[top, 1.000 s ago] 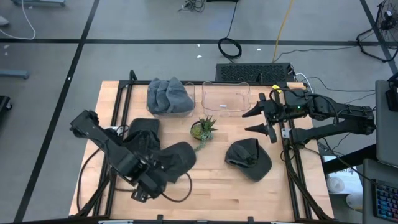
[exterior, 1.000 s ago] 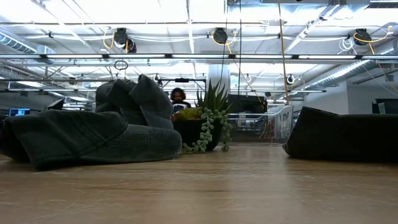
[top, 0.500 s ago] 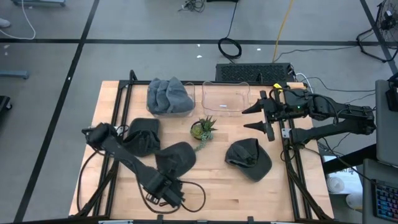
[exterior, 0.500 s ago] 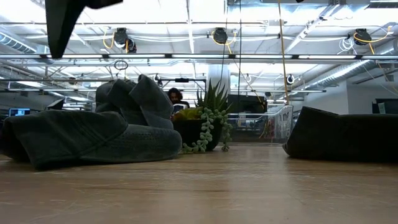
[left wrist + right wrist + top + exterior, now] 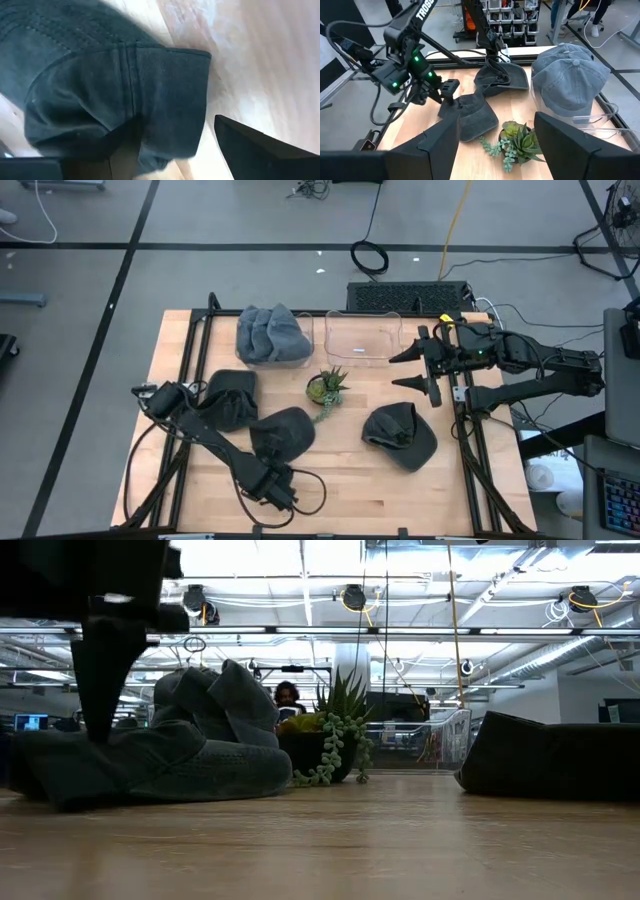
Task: Pick & Place hat
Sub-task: Put the middle black cap into the right transparent bin
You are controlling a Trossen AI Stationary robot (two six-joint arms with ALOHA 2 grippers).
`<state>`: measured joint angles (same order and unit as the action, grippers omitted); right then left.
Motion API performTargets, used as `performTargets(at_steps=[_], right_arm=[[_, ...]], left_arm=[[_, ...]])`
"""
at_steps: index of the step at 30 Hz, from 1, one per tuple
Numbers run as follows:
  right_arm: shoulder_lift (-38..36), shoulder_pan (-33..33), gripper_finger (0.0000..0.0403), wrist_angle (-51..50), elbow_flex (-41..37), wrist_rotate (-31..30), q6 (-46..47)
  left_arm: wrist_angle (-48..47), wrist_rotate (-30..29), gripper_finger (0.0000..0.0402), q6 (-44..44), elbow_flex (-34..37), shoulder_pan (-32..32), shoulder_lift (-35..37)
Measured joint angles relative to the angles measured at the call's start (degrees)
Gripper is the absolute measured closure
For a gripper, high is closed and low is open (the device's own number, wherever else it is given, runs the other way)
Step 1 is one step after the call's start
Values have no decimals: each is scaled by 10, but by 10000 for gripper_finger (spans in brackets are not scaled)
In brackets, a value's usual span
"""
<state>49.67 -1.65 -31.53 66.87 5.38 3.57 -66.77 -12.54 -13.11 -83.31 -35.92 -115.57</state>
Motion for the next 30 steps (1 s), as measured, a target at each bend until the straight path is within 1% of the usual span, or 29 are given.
performTargets(at_steps=[3, 6, 9, 11, 14, 15, 22, 26, 30], right_arm=[[0, 0, 161, 1, 0, -23, 0], [0, 0, 161, 4, 0, -27, 0], [0, 0, 161, 5, 0, -27, 0], [0, 0, 161, 5, 0, -26, 0], [0, 0, 161, 5, 0, -26, 1], [0, 0, 161, 5, 0, -26, 2], [0, 0, 161, 29, 0, -25, 2], [0, 0, 161, 60, 0, -24, 2], [0, 0, 161, 82, 0, -24, 11]], left_arm=[[26, -6, 151, 2, 12, 4, 0], [44, -3, 182, 4, 15, 7, 0], [47, -1, 241, 4, 15, 11, 0], [44, 7, 292, 4, 14, 14, 0], [13, 16, 374, 7, 5, 20, 0], [0, 20, 386, 12, -1, 23, 0], [-81, 20, 396, 29, -62, 55, 29], [-104, 22, 398, 29, -103, 79, 71], [-106, 43, 399, 33, -138, 103, 123]])
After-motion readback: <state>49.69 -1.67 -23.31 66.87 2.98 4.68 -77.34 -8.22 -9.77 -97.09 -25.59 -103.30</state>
